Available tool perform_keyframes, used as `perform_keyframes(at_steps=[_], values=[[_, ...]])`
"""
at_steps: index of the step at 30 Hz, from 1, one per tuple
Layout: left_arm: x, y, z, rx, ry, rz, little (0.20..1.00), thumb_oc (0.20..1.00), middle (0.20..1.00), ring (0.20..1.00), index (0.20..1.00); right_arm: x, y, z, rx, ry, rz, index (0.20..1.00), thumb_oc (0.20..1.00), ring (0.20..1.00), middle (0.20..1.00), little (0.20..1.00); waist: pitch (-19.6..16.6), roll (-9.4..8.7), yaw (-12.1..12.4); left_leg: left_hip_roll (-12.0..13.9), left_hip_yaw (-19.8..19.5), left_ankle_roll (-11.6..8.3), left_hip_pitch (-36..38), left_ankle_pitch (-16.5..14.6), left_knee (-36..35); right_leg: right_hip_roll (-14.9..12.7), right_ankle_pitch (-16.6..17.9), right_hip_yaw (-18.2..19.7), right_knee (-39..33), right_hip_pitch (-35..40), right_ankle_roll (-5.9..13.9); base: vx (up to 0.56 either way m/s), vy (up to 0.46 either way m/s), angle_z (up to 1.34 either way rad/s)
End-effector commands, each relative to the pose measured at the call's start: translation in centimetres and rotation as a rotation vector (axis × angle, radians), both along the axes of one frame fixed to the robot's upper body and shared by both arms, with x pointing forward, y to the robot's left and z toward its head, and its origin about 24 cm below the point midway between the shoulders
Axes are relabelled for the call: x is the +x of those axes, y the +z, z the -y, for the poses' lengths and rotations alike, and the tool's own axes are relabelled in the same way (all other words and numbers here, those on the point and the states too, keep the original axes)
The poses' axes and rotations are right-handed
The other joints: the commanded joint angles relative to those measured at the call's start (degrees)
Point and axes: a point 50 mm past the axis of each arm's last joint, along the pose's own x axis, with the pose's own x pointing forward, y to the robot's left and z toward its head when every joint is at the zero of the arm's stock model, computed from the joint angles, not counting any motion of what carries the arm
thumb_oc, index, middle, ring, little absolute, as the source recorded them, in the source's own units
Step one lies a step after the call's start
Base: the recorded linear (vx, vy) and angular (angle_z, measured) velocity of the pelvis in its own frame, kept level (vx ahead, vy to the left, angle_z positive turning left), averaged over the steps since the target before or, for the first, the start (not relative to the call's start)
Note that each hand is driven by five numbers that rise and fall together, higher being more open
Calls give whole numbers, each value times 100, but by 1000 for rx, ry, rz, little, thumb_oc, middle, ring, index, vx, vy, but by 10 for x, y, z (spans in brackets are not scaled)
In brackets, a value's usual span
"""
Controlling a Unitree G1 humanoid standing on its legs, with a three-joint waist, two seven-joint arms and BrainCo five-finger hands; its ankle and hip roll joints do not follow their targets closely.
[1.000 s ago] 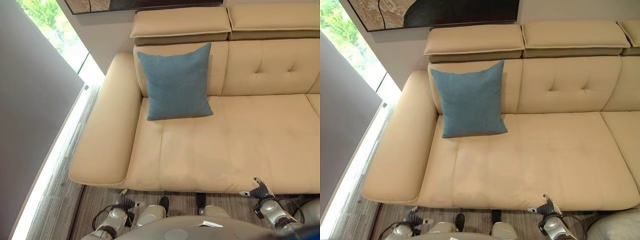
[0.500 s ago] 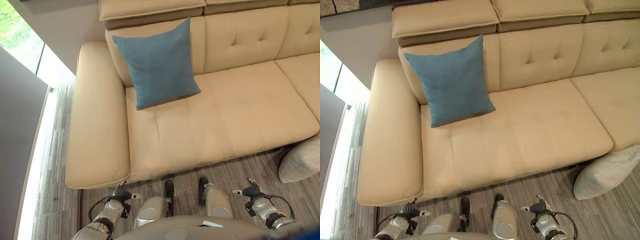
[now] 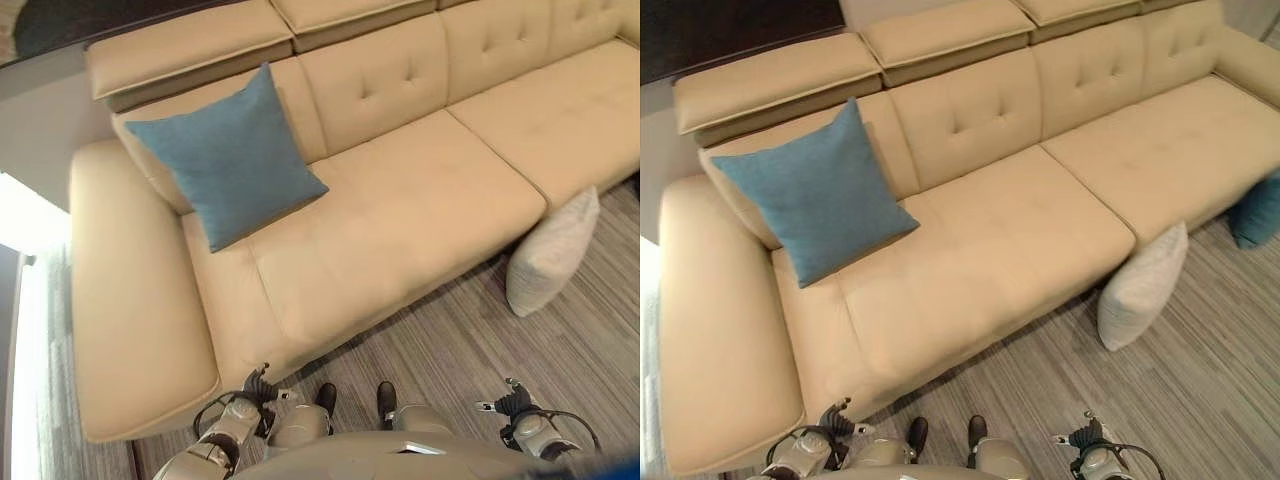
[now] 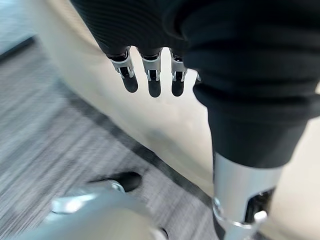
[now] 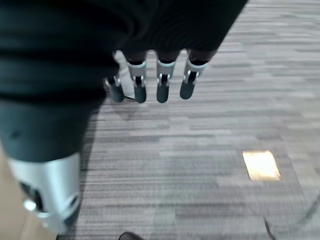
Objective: Pick up all the scattered cushions and arrange them neatly on the sofa.
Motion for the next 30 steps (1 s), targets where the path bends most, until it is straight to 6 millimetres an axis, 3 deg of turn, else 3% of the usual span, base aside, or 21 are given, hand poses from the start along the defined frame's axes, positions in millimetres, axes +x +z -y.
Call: perform_keyframes(at_steps=[1,3,4,5,6,9,10,12,14,20,21,25,28,30], values=[[-1,4,-22,53,12,26,1000,1000,1000,1000,1000,22,9,2,-16,-4,73,1000,1000,1000,1000,1000,198,-217,353,-59,736,86,-205,-532,-27,-281,654,-454,-459,-618,657,-235,163,-214],[4,8,-29,65,31,43,1000,1000,1000,1000,1000,26,10,0,-23,18,83,1000,1000,1000,1000,1000,333,-215,468,24,968,139,-265,-469,-26,-376,556,-848,-130,-834,629,-217,84,-233],[5,9,-31,64,41,50,1000,1000,1000,1000,1000,26,10,0,-24,25,86,1000,1000,1000,1000,1000,386,-182,575,68,1095,146,-305,-437,2,-527,403,-1350,30,-815,606,-324,87,-180],[-3,6,-36,71,55,26,1000,1000,1000,1000,1000,20,9,3,-36,33,68,1000,1000,1000,1000,1000,353,-107,710,209,1375,186,-305,-262,-104,-753,-20,-2133,571,-521,365,-324,56,-165],[-6,6,-39,79,61,14,1000,1000,1000,1000,1000,12,7,6,-40,28,40,1000,1000,1000,1000,1000,273,-94,733,266,1521,249,-297,-201,-140,-643,-196,-1949,911,-352,343,-273,5,-138],[-6,6,-41,86,58,10,1000,1000,1000,1000,1000,9,6,8,-52,26,26,1000,1000,1000,1000,1000,196,-55,868,354,1669,237,-375,-170,-133,-698,-391,-2109,998,-106,347,-119,-77,-56],[-5,7,-41,85,60,15,1000,1000,1000,1000,1000,10,7,9,-56,23,32,1000,1000,1000,1000,1000,184,-69,932,400,1766,189,-386,-172,-149,-749,-381,-2184,814,78,341,-71,-116,-51],[-1,8,-39,84,46,33,1000,1000,1000,1000,1000,5,5,8,-47,7,28,1000,1000,1000,1000,1000,111,-184,958,408,1848,130,-465,-139,-24,-583,-371,-1951,193,348,349,-71,-234,-32],[1,8,-36,76,48,41,1000,1000,1000,1000,1000,6,6,9,-53,1,37,1000,1000,1000,1000,1000,144,-190,937,430,1819,95,-517,-131,46,-509,-327,-1906,7,366,340,-53,-190,-20],[11,8,-16,50,-16,47,1000,1000,1000,1000,1000,0,6,15,-63,-55,47,1000,1000,1000,1000,1000,322,-77,686,514,1602,-57,-606,-68,159,-240,-276,-1772,-235,362,166,-34,-95,-20],[13,8,-11,46,-36,53,1000,1000,1000,1000,1000,-1,6,15,-68,-65,48,1000,1000,1000,1000,1000,400,-94,730,299,1169,-66,-673,-120,303,-194,-260,-1666,-218,314,143,-35,-30,-18],[10,6,-7,47,-70,36,1000,1000,1000,1000,1000,-7,5,17,-73,-78,31,1000,1000,1000,1000,1000,356,-99,735,80,789,-65,-626,-209,243,-115,-255,-1552,-297,376,170,61,0,-28],[6,4,-12,78,-92,10,1000,1000,1000,1000,1000,-5,5,17,-75,-72,30,1000,1000,1000,1000,1000,301,-122,732,106,957,12,-549,-355,271,-122,-377,-1418,-67,335,224,100,122,-57],[7,7,-21,98,-68,20,1000,1000,1000,1000,1000,6,8,14,-67,-52,53,1000,1000,1000,1000,1000,313,-103,776,182,1123,138,-381,-432,164,-203,-387,-1396,744,-21,372,106,132,-50]])
